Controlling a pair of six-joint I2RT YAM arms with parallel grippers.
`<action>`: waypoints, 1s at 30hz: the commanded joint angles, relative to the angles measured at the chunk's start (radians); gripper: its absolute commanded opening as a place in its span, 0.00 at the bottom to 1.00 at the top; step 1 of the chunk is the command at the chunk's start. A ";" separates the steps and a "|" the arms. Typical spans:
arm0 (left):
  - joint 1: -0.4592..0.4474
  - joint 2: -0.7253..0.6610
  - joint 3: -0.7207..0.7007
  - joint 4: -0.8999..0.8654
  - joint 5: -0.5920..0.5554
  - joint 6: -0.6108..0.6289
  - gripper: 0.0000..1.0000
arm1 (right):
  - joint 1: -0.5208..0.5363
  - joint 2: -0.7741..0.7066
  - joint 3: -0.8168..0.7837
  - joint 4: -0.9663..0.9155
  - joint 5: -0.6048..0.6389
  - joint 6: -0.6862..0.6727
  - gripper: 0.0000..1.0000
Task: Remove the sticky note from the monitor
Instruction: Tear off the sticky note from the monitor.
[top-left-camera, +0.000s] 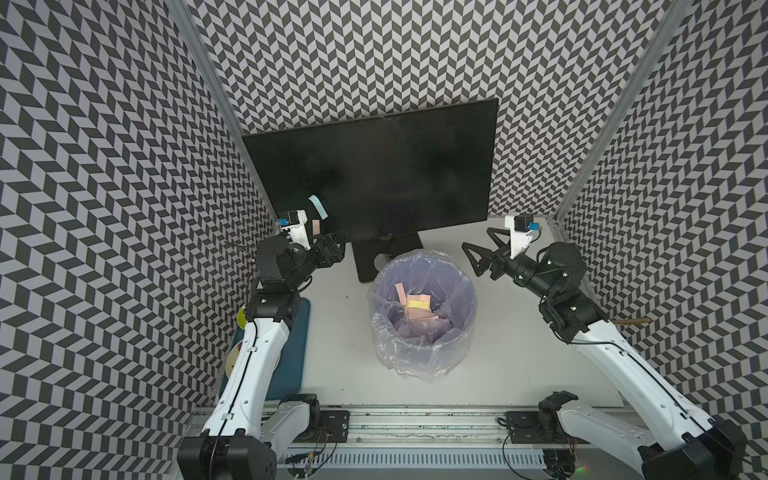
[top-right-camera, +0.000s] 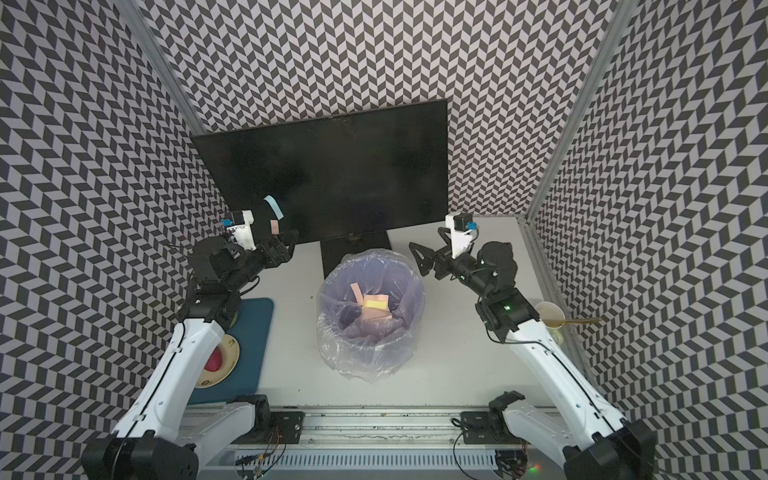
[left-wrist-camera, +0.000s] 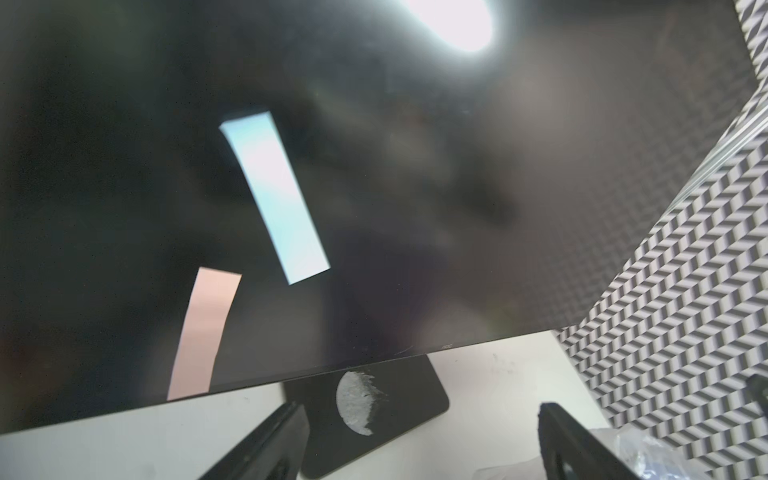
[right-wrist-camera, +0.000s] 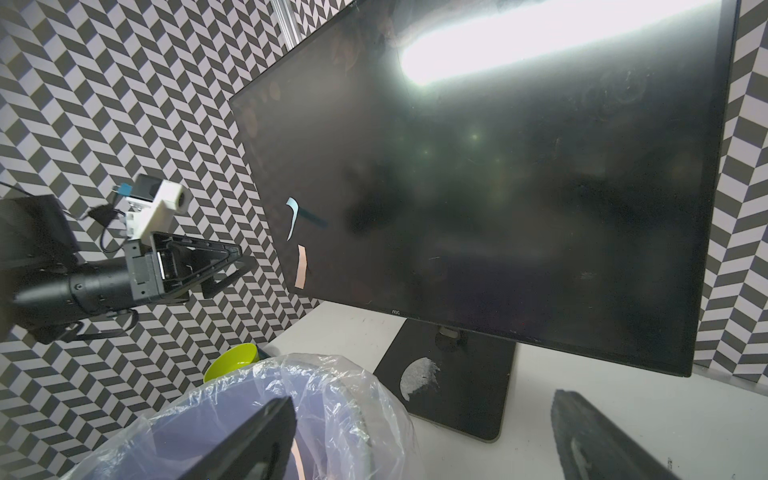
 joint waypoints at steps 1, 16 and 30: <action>0.055 0.016 -0.035 0.259 0.150 -0.159 0.91 | 0.004 -0.019 -0.016 0.054 -0.004 0.004 0.99; 0.116 0.232 -0.037 0.579 0.243 -0.375 0.76 | 0.004 -0.016 -0.018 0.054 0.006 0.002 0.99; 0.139 0.357 0.045 0.621 0.248 -0.414 0.53 | 0.004 -0.017 -0.011 0.049 0.003 -0.002 0.99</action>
